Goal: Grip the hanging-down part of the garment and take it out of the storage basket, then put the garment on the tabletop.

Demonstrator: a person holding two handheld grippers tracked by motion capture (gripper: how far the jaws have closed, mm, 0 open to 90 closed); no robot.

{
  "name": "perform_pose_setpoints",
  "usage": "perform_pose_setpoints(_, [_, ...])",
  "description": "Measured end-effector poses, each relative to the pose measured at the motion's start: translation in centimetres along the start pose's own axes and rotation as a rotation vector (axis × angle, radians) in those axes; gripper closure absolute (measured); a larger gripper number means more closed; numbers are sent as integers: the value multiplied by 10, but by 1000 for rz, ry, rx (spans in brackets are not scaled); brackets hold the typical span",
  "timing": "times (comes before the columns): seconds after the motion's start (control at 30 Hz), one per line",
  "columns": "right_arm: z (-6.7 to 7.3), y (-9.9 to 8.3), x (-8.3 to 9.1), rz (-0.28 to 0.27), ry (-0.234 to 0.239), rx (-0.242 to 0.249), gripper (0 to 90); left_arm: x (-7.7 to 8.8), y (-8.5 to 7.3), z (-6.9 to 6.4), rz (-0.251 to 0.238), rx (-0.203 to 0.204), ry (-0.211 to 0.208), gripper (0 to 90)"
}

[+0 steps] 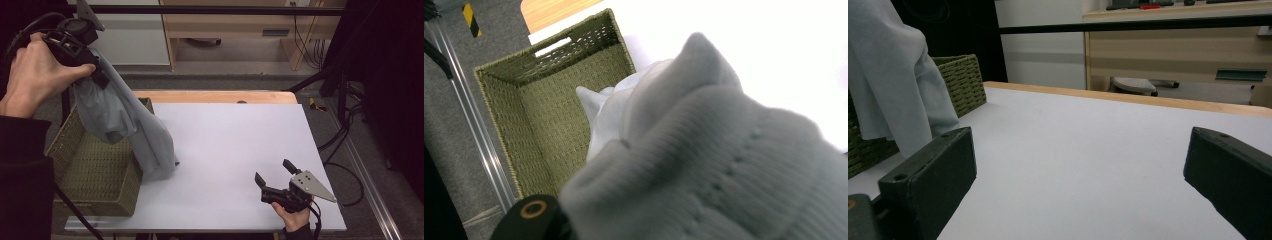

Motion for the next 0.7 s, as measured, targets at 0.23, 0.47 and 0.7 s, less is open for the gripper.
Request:
perform_pose_setpoints(0.23, [0,-2,1,3,10,-4,6,2,3,-5,-4,-13,-6,761])
perform_pose_setpoints(0.47, [0,-2,1,1,13,-12,6,5,5,-8,-11,-21,-2,761])
perform_pose_setpoints(0.7, [1,-2,1,3,18,-12,7,11,7,-18,-27,-58,-6,762])
Point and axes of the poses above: each handheld gripper's, and its own axes: x roughly backward along the jaws, y roughly out of its top, z roughly to its left, the point moved 10 cm from there along -x, roughly forward along the jaws, and after that the axes turned 12 degrees about y, right-handed, at the moved point
